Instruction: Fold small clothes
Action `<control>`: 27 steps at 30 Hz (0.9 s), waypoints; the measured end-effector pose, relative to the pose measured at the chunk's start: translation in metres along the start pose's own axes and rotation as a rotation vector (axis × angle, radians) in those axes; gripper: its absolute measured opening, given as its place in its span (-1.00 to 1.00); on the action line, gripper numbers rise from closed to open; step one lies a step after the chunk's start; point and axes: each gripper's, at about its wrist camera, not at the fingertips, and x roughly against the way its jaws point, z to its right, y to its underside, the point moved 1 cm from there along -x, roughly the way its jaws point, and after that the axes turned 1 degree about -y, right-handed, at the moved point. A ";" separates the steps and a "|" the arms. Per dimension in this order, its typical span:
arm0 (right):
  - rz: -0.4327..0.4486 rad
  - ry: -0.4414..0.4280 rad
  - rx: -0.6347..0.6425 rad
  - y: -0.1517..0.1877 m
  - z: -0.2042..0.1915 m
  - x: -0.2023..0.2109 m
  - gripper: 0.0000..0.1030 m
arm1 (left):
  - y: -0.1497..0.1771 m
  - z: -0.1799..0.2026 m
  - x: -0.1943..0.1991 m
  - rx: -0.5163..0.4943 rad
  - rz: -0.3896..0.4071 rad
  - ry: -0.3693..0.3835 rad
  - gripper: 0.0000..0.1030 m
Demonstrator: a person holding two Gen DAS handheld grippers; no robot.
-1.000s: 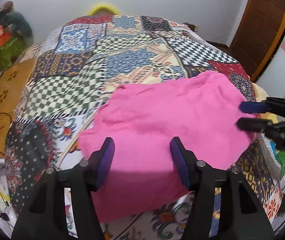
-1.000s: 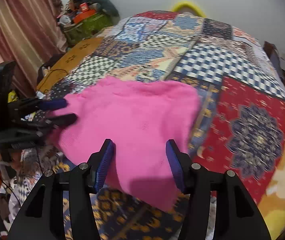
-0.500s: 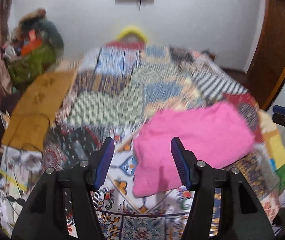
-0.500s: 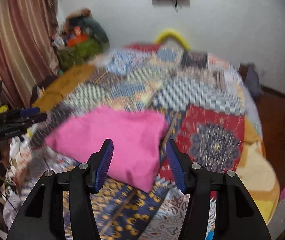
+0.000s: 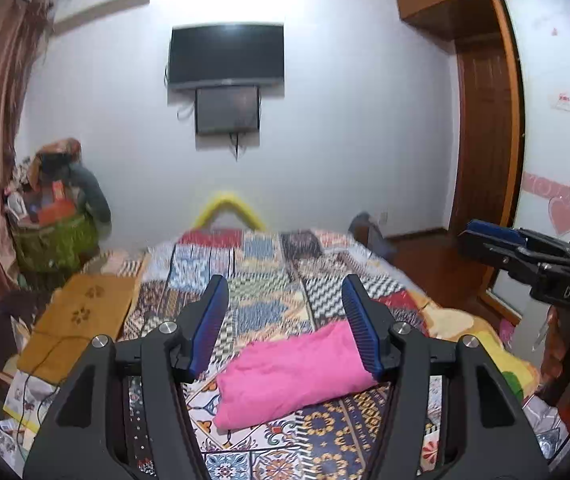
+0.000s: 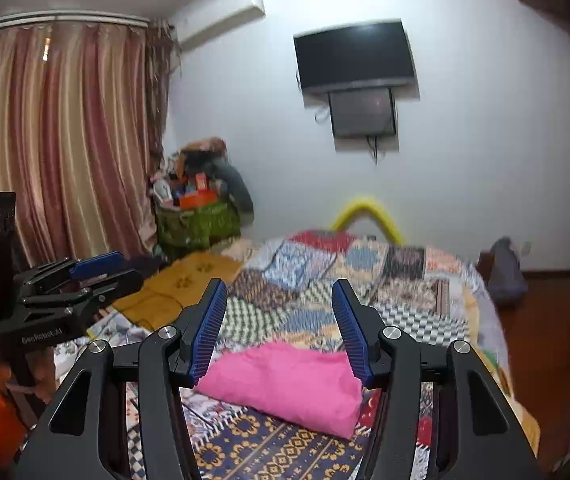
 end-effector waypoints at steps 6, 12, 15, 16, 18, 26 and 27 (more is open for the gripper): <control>0.063 0.056 0.023 0.005 -0.016 0.022 0.53 | 0.002 0.011 0.030 0.011 0.074 -0.010 0.57; 0.066 0.123 0.023 0.010 -0.015 0.020 0.96 | 0.009 0.011 0.041 0.025 0.097 -0.023 0.90; 0.073 0.141 0.028 0.012 -0.017 0.024 1.00 | 0.012 0.008 0.042 0.048 0.097 -0.022 0.95; 0.067 0.141 0.025 0.014 -0.017 0.024 1.00 | 0.012 0.006 0.042 0.055 0.095 -0.021 0.96; 0.064 0.141 0.023 0.014 -0.018 0.025 1.00 | 0.014 0.006 0.044 0.059 0.096 -0.022 0.96; 0.063 0.145 0.026 0.016 -0.020 0.027 1.00 | 0.018 0.008 0.046 0.062 0.098 -0.028 0.97; 0.062 0.146 0.028 0.017 -0.021 0.028 1.00 | 0.018 0.009 0.046 0.062 0.097 -0.028 0.97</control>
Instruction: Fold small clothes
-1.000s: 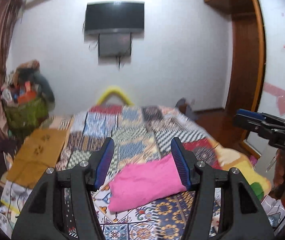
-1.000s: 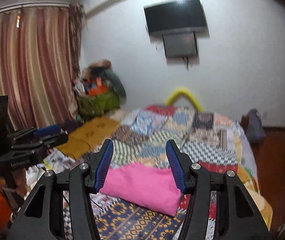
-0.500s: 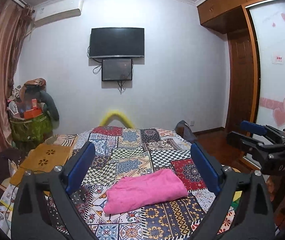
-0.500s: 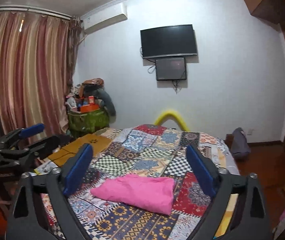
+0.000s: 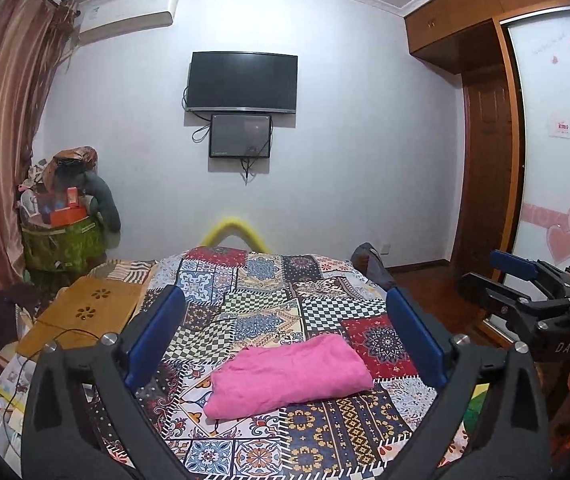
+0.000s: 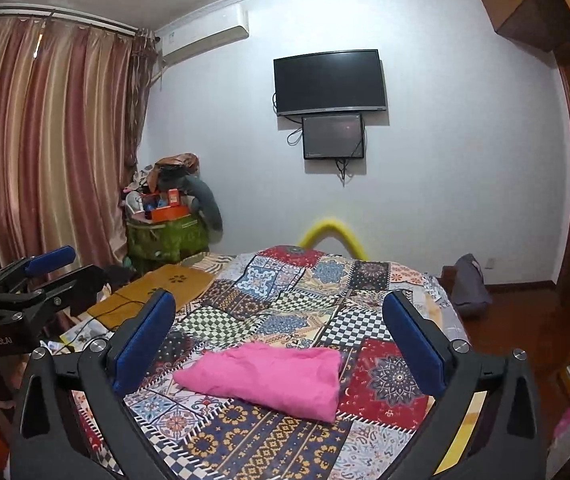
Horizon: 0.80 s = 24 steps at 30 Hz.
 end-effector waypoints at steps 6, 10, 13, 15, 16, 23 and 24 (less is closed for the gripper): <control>-0.006 -0.002 0.001 0.001 -0.002 0.001 1.00 | 0.001 0.000 -0.002 0.005 -0.006 0.004 0.97; -0.012 -0.001 -0.004 0.003 -0.002 0.001 1.00 | 0.001 0.000 -0.004 0.002 -0.007 0.002 0.98; -0.014 -0.001 -0.009 0.002 -0.002 0.001 1.00 | 0.001 0.000 -0.004 0.003 -0.007 0.004 0.98; -0.013 0.000 -0.011 0.002 -0.001 0.001 1.00 | 0.002 -0.001 -0.004 0.006 -0.007 0.004 0.98; -0.014 0.000 -0.011 0.002 -0.001 0.001 1.00 | 0.002 -0.002 -0.004 0.007 -0.008 0.007 0.98; -0.014 0.006 -0.012 0.001 -0.001 0.003 1.00 | 0.002 -0.002 -0.004 0.007 -0.011 0.010 0.99; -0.014 0.005 -0.014 0.001 0.000 0.004 1.00 | 0.002 -0.002 -0.004 0.007 -0.011 0.010 0.99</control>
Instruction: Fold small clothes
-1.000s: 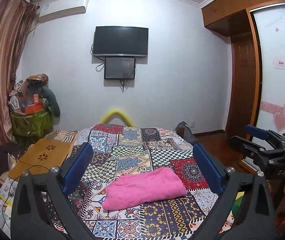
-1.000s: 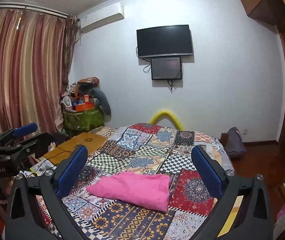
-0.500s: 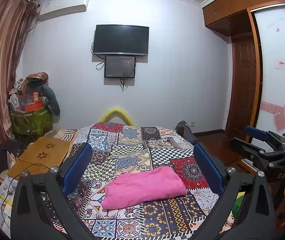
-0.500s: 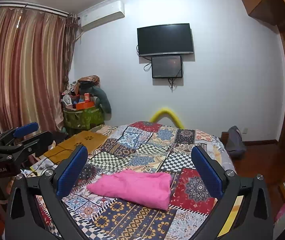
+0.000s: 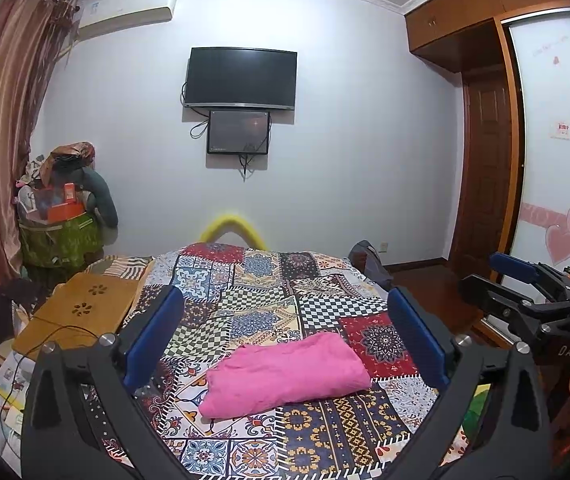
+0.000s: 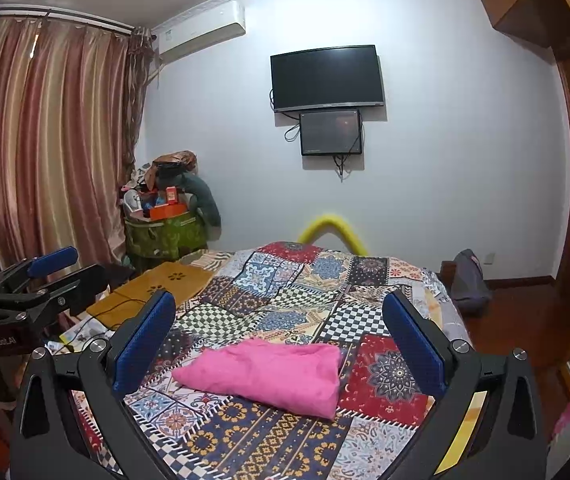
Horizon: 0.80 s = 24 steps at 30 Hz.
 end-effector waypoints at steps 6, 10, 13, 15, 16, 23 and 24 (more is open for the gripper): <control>-0.001 0.000 -0.001 0.001 -0.001 0.000 1.00 | 0.000 -0.001 0.000 0.004 -0.005 0.007 0.99; -0.001 0.001 -0.003 0.001 -0.001 -0.001 1.00 | 0.000 -0.002 0.000 0.006 -0.006 0.011 0.99; -0.004 -0.002 -0.009 0.002 0.000 -0.002 1.00 | 0.000 -0.003 -0.001 0.008 -0.006 0.015 0.99; -0.004 -0.001 -0.009 0.002 0.000 -0.002 1.00 | 0.000 -0.003 -0.001 0.009 -0.006 0.015 0.99; -0.004 -0.002 -0.009 0.002 0.000 -0.002 1.00 | 0.000 -0.003 0.000 0.011 -0.007 0.017 0.99; -0.005 -0.003 -0.014 0.002 0.000 -0.003 1.00 | 0.001 -0.001 0.000 0.008 -0.010 0.038 0.99; -0.004 -0.002 -0.013 0.003 -0.001 -0.003 1.00 | 0.001 -0.001 0.000 0.007 -0.012 0.041 0.99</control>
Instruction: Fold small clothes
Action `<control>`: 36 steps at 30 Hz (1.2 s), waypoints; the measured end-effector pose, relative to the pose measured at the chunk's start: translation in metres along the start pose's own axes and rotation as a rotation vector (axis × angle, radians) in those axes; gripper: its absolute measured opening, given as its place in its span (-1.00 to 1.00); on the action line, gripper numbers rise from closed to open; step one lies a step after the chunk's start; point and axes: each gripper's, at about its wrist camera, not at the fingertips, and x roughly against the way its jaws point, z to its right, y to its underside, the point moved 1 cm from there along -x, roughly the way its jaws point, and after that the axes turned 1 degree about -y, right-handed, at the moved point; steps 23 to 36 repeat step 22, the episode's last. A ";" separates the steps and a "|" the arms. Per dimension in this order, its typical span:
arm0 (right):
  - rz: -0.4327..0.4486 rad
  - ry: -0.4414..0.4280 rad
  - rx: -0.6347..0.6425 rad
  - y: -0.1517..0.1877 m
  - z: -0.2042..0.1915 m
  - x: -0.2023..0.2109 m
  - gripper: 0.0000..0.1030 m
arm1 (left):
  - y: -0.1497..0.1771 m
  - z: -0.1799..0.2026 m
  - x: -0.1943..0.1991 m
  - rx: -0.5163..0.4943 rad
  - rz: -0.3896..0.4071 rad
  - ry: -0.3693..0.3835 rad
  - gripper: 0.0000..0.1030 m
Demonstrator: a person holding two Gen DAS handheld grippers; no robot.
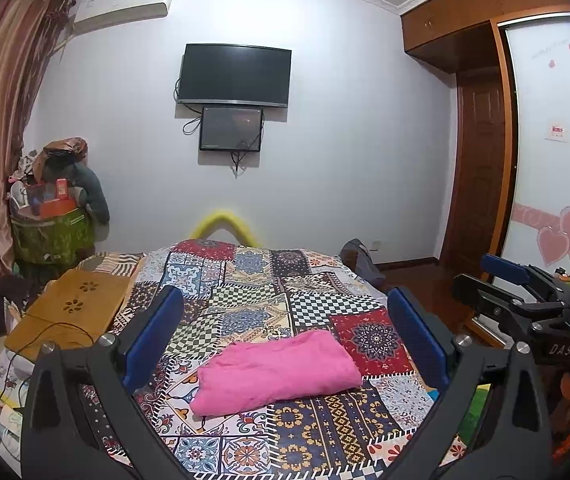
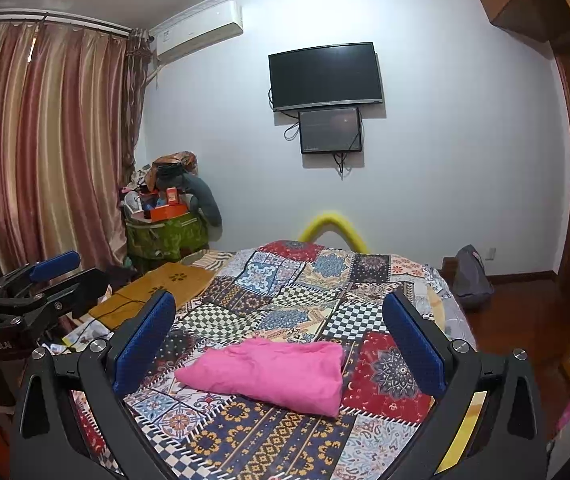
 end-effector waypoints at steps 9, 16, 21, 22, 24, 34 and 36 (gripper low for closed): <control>0.002 0.003 -0.001 -0.001 -0.001 -0.001 1.00 | 0.002 -0.002 -0.003 0.008 -0.024 0.020 0.99; -0.003 0.002 -0.001 -0.001 -0.001 -0.001 1.00 | 0.003 -0.003 -0.003 0.007 -0.032 0.026 0.99; -0.004 -0.001 -0.006 -0.002 0.000 -0.002 1.00 | 0.003 -0.003 -0.003 0.006 -0.031 0.028 0.99; -0.005 -0.003 -0.006 -0.001 0.001 -0.002 1.00 | 0.004 -0.003 -0.003 0.008 -0.033 0.029 0.99; -0.005 -0.003 -0.006 -0.001 0.001 -0.002 1.00 | 0.004 -0.003 -0.003 0.008 -0.033 0.029 0.99; -0.005 -0.003 -0.006 -0.001 0.001 -0.002 1.00 | 0.004 -0.003 -0.003 0.008 -0.033 0.029 0.99; -0.005 -0.003 -0.006 -0.001 0.001 -0.002 1.00 | 0.004 -0.003 -0.003 0.008 -0.033 0.029 0.99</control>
